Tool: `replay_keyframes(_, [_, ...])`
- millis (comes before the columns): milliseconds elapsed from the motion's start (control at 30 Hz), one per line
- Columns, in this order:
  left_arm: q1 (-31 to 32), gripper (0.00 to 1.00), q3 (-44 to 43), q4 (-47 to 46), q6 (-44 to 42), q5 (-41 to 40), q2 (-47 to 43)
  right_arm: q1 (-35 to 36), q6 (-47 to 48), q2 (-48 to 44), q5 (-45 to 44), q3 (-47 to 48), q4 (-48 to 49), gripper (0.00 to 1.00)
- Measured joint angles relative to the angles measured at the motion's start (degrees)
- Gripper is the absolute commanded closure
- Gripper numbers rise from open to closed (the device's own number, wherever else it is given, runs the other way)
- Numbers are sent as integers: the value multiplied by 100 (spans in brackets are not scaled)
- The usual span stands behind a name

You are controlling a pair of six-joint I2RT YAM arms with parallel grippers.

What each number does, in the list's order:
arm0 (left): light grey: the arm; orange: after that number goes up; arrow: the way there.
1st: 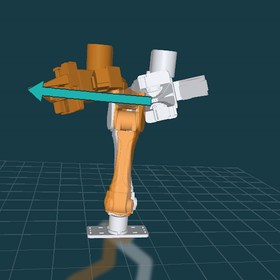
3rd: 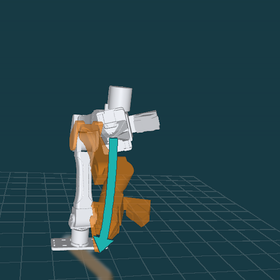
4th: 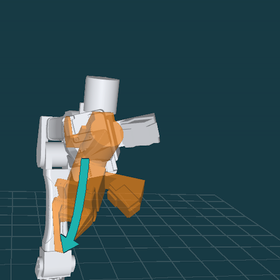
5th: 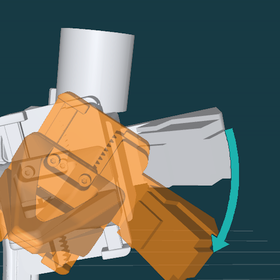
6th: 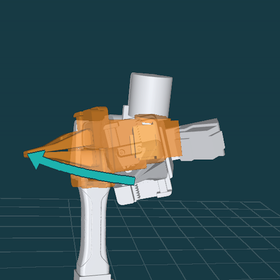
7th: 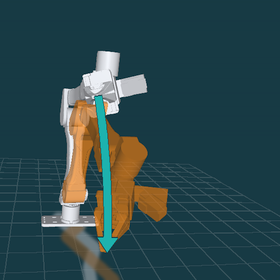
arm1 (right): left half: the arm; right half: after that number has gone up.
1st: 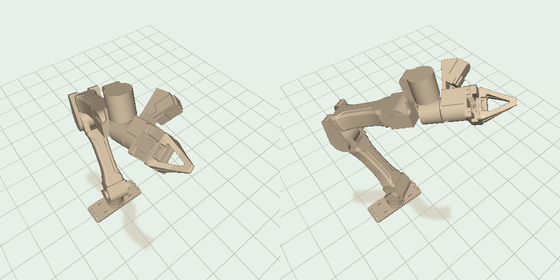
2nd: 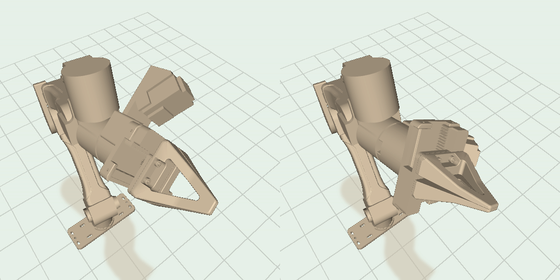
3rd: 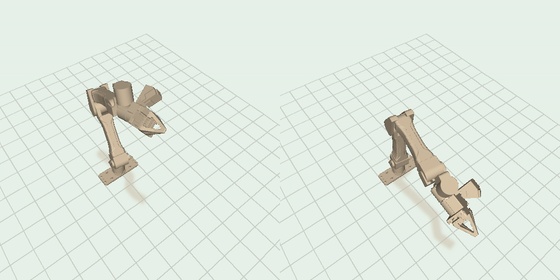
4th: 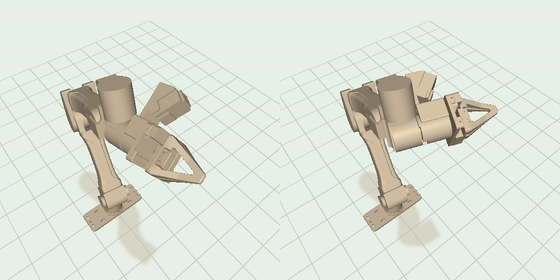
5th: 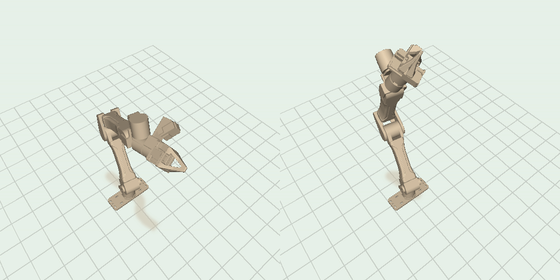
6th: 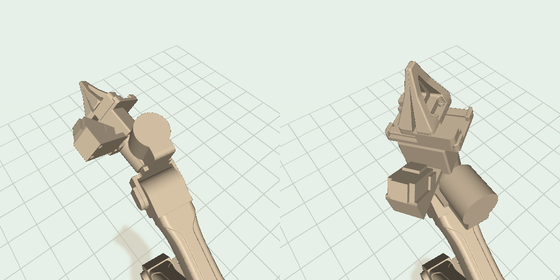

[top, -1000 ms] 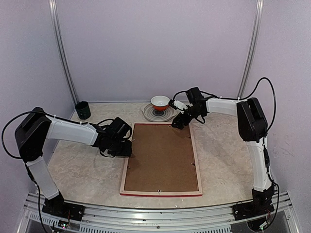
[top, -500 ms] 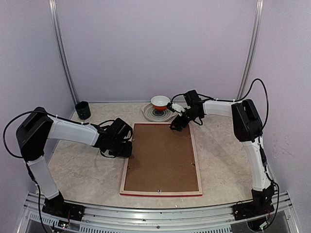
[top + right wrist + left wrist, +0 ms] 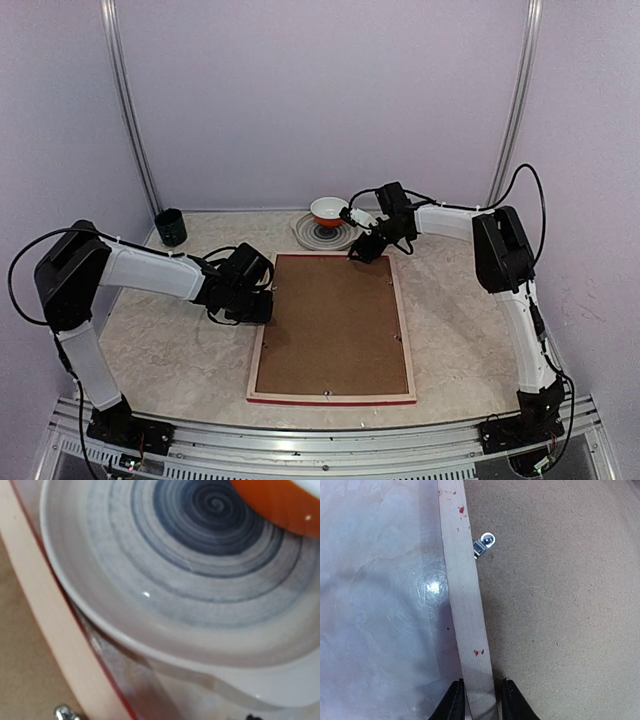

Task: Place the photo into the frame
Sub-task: Press the fastener onto the backboard.

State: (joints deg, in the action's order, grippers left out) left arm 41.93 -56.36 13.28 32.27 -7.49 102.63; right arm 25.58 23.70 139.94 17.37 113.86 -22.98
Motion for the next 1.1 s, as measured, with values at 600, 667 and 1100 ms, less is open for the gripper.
replay_keyframes(600, [15,74,-37,-20,4,-2,42,0,-20,66,111,11,-20,35])
replay_keyframes(667, [15,74,-37,-28,4,-2,46,0,-42,76,116,22,-13,40])
replay_keyframes(1100, [26,74,-39,-120,7,-2,79,24,-52,87,216,22,-33,58])
